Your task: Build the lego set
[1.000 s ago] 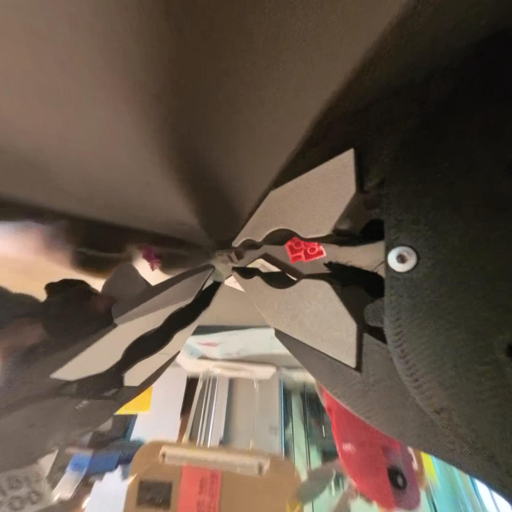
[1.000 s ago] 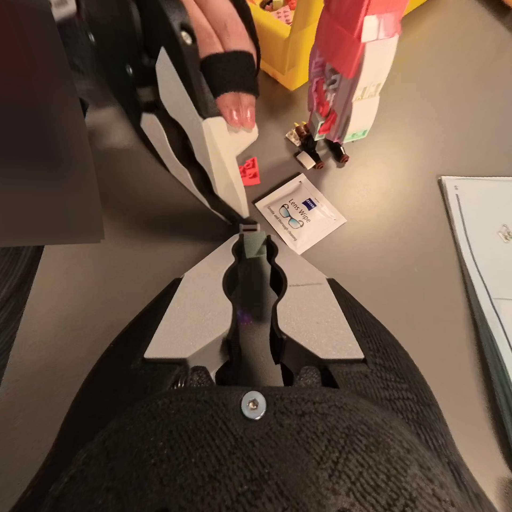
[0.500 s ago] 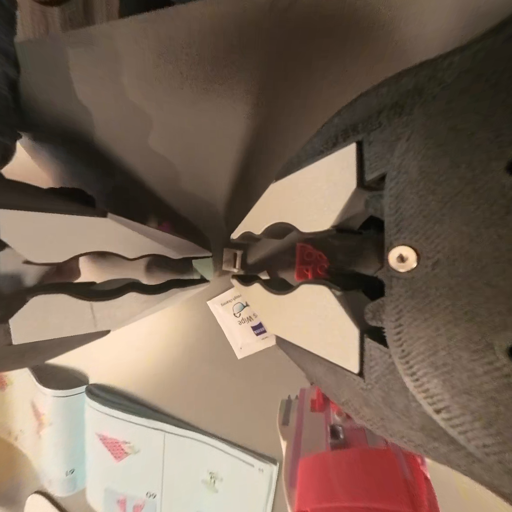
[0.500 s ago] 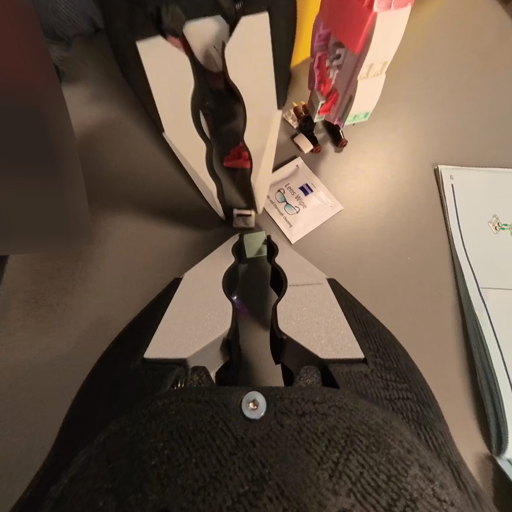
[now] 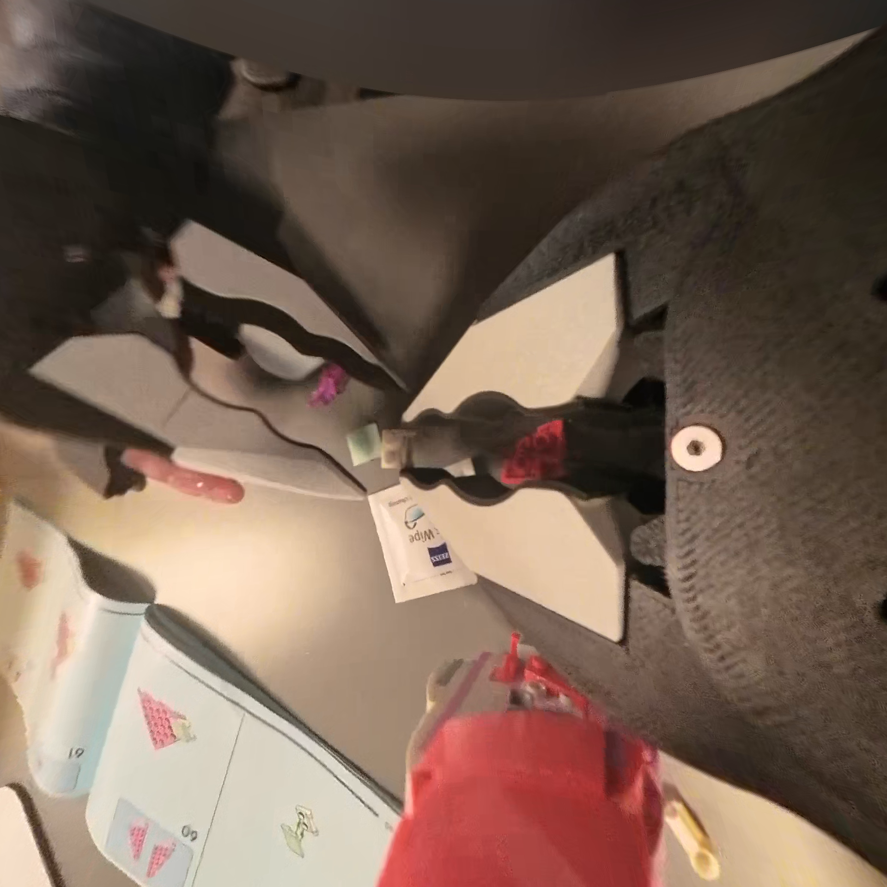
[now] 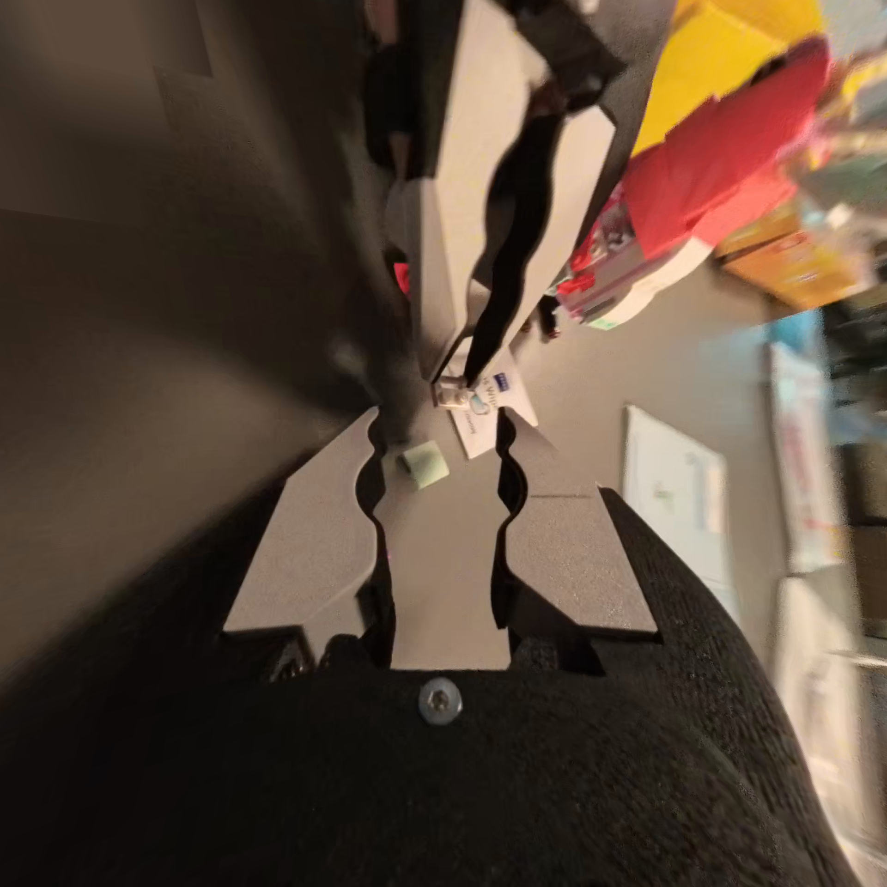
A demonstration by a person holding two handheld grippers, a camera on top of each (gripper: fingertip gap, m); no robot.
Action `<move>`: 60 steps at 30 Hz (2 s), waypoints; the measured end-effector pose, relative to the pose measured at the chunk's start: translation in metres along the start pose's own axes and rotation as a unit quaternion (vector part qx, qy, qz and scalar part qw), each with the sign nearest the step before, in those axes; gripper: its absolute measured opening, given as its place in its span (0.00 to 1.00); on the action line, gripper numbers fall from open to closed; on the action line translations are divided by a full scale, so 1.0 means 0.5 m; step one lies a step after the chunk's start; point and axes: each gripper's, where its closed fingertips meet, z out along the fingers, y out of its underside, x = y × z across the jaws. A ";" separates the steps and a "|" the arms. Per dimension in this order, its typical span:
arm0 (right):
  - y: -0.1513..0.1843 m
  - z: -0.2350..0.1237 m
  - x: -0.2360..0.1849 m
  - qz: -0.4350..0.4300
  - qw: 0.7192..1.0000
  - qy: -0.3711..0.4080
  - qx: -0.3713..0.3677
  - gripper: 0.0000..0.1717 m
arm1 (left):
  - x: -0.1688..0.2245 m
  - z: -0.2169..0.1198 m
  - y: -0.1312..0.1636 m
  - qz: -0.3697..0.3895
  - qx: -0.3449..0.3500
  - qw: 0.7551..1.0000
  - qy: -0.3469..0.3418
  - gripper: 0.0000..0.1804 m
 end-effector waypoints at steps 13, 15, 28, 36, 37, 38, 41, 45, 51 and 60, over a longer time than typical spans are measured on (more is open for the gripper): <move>-0.024 -0.011 0.047 -0.145 0.980 0.137 -0.005 0.02 | -0.006 -0.031 -0.034 0.259 0.056 0.954 -0.139 0.19; -0.024 -0.011 0.046 -0.144 0.980 0.136 -0.005 0.02 | -0.009 -0.030 -0.032 0.381 0.034 0.899 -0.214 0.16; -0.031 -0.008 0.040 -0.153 0.979 0.135 -0.002 0.02 | -0.008 -0.023 -0.038 0.513 0.009 0.806 -0.296 0.02; -0.006 -0.024 0.013 0.030 0.999 0.000 0.044 0.22 | -0.003 -0.023 -0.023 0.541 -0.023 0.793 -0.279 0.01; 0.003 -0.027 0.003 0.082 0.995 -0.045 0.047 0.22 | 0.000 -0.021 -0.015 0.552 -0.031 0.789 -0.268 0.01; 0.010 -0.027 -0.005 0.117 0.988 -0.079 0.057 0.21 | 0.002 -0.019 -0.008 0.557 -0.037 0.788 -0.259 0.01; 0.042 -0.016 -0.006 0.148 0.980 -0.119 0.052 0.20 | 0.013 -0.014 0.003 0.552 -0.042 0.801 -0.227 0.01; 0.035 -0.010 -0.016 0.158 0.972 -0.165 0.057 0.18 | 0.024 -0.008 0.012 0.563 -0.040 0.799 -0.207 0.01; 0.028 -0.006 -0.015 0.185 0.968 -0.158 0.054 0.09 | 0.027 0.000 0.020 0.612 -0.034 0.758 -0.225 0.01; -0.038 -0.018 -0.011 0.225 0.953 -0.154 0.132 0.08 | 0.019 -0.008 0.011 0.614 -0.026 0.743 -0.264 0.01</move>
